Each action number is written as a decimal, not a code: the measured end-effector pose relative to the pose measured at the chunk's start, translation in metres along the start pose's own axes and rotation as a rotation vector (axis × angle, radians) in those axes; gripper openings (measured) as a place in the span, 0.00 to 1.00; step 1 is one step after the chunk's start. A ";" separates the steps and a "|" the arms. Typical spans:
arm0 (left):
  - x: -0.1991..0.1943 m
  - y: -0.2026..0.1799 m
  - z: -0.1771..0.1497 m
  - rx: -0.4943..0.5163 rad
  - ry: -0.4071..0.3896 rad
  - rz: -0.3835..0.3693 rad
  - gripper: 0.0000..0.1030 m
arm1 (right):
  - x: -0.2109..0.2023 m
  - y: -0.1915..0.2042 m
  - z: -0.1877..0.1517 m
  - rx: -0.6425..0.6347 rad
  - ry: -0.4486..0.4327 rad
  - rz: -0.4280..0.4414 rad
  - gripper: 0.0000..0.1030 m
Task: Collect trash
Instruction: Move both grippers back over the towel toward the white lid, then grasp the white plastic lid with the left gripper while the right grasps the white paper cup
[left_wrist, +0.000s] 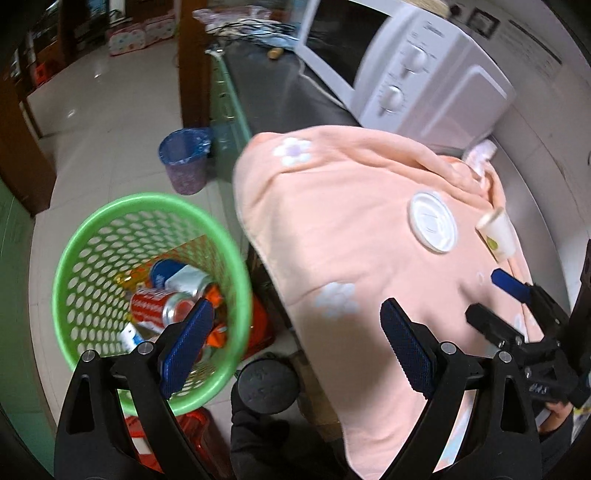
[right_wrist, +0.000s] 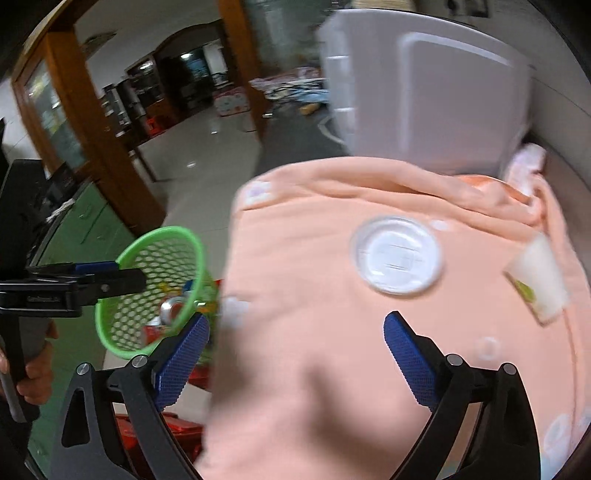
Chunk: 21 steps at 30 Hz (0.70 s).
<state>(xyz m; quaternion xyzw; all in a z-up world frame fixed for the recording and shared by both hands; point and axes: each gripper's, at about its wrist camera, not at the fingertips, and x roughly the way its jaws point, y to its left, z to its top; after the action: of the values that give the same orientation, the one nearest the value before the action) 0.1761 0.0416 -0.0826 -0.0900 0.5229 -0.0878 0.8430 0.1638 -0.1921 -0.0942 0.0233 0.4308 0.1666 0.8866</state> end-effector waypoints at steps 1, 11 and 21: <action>0.002 -0.005 0.002 0.010 0.003 -0.002 0.90 | -0.002 -0.007 0.000 0.009 -0.001 -0.014 0.90; 0.022 -0.054 0.017 0.100 0.028 -0.018 0.93 | -0.023 -0.095 -0.007 0.089 -0.007 -0.165 0.90; 0.050 -0.104 0.031 0.207 0.067 -0.020 0.93 | -0.026 -0.155 0.007 0.069 0.011 -0.244 0.90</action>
<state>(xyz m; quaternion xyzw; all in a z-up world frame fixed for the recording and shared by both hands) 0.2204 -0.0692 -0.0873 -0.0048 0.5379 -0.1528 0.8290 0.1976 -0.3456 -0.0989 0.0005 0.4406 0.0425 0.8967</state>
